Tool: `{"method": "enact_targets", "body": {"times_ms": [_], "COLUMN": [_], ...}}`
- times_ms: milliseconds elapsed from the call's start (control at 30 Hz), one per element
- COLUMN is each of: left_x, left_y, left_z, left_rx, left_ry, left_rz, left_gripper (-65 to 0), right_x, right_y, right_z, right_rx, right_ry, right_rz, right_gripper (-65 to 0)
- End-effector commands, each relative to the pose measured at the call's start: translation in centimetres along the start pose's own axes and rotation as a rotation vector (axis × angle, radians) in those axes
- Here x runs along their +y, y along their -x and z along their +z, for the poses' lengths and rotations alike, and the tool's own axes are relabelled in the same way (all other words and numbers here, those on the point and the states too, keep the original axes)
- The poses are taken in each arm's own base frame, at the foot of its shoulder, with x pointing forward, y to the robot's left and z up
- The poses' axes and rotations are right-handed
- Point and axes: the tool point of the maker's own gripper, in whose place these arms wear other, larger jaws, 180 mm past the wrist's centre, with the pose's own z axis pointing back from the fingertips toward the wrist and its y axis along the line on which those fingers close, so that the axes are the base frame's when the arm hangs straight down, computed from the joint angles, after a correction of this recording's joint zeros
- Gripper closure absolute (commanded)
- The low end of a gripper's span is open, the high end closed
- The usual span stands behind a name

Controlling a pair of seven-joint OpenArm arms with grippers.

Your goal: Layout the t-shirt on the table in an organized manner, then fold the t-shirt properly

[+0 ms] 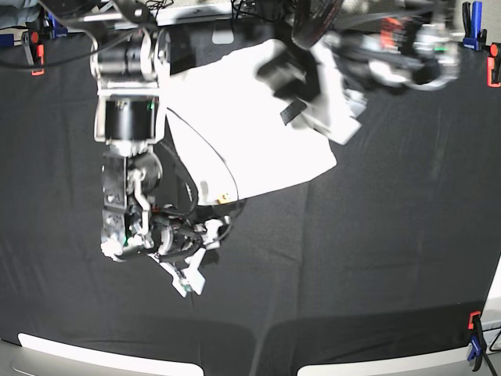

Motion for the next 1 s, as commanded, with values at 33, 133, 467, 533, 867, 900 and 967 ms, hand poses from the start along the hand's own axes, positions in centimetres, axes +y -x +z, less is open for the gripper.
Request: {"method": "enact_targets", "body": {"times_ms": [33, 133, 467, 533, 867, 900, 967], "left_x": [-0.3, 0.7, 3.2, 3.6, 6.8, 7.4, 8.1], "left_y": [0.6, 1.6, 3.0, 3.9, 0.6, 0.5, 0.8], "left_z": [-1.4, -3.1, -4.7, -5.2, -5.1, -5.1, -5.1], "left_rx": [-0.010, -0.012, 0.039, 0.060, 0.057, 0.068, 0.084], "left_ry": [0.018, -0.008, -0.025, -0.027, -0.109, -0.130, -0.146], "left_rz": [0.019, 0.105, 0.175, 0.207, 0.079, 0.059, 0.059], "left_gripper": [-26.2, -26.2, -26.2, -26.2, -26.2, -26.2, -26.2], "right_x": [0.1, 0.8, 1.8, 1.7, 1.4, 1.3, 0.8], "right_y": [-2.0, -1.6, 1.9, 2.0, 3.0, 3.0, 3.2], "right_z": [0.6, 0.1, -1.8, -1.7, -1.9, -1.8, -1.7], "right_rx": [-0.048, -0.053, 0.041, 0.048, 0.069, 0.071, 0.074], "right_ry": [-0.011, -0.055, -0.137, -0.134, -0.125, -0.121, -0.113], "right_rz": [0.029, 0.032, 0.026, 0.027, 0.025, 0.025, 0.024], "right_gripper": [-28.2, -28.2, -28.2, -28.2, -28.2, -28.2, -28.2]}}
